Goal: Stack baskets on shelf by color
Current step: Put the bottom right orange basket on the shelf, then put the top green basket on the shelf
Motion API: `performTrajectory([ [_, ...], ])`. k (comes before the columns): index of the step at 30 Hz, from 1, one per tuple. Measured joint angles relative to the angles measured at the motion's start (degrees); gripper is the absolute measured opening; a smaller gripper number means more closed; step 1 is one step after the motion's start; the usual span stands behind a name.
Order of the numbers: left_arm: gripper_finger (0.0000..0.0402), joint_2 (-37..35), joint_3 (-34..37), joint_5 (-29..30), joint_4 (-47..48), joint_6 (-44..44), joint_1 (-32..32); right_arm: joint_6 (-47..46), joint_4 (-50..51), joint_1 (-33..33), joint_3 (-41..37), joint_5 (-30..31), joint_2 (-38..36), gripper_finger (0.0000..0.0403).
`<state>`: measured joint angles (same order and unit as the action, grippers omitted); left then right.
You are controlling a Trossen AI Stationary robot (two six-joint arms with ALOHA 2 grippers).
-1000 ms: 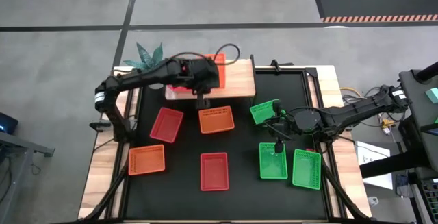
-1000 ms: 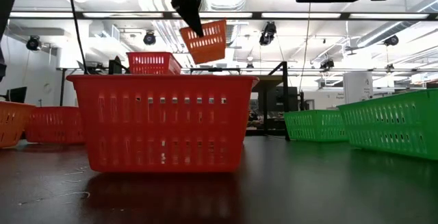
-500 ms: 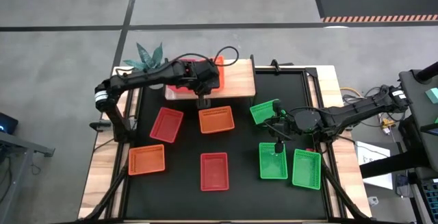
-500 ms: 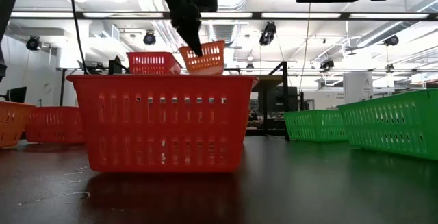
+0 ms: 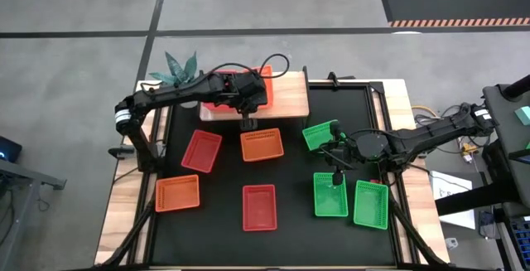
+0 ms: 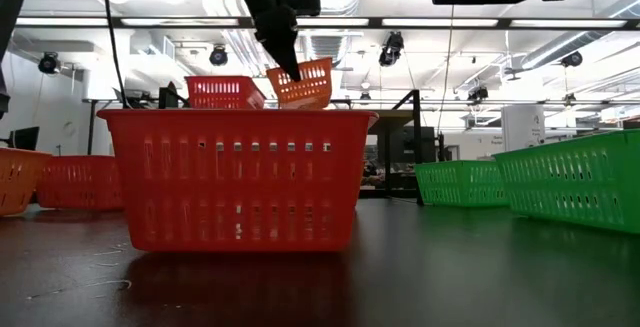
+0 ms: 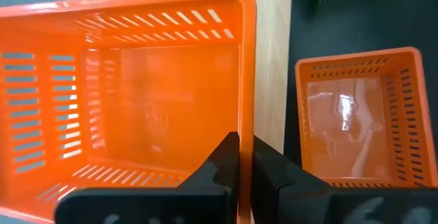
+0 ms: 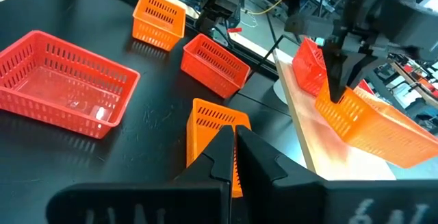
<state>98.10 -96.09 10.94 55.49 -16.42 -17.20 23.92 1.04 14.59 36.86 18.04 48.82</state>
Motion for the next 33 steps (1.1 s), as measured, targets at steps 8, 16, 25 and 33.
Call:
performTrajectory([
  [8, 0.0, 0.56, -0.05, -0.04, 0.42, 0.99, -0.21, 0.02, 0.04, 0.0, 0.0, 0.0, 0.0, 0.0009],
  [16, 0.0037, 0.55, -0.04, -0.13, 0.37, 1.11, -0.31, 0.02, 0.04, 0.0, 0.0, 0.0, 0.0, 0.0009],
  [25, 0.0083, 0.29, -1.94, -0.15, -0.23, 1.18, 0.12, -0.37, 0.1, 0.0, 0.0, 0.0, 0.0, 0.0009],
  [33, 0.0083, -4.94, -0.59, -0.59, 1.15, 4.66, 3.41, -1.97, 0.2, 0.0, 0.0, 0.0, 0.0, 0.0009],
])
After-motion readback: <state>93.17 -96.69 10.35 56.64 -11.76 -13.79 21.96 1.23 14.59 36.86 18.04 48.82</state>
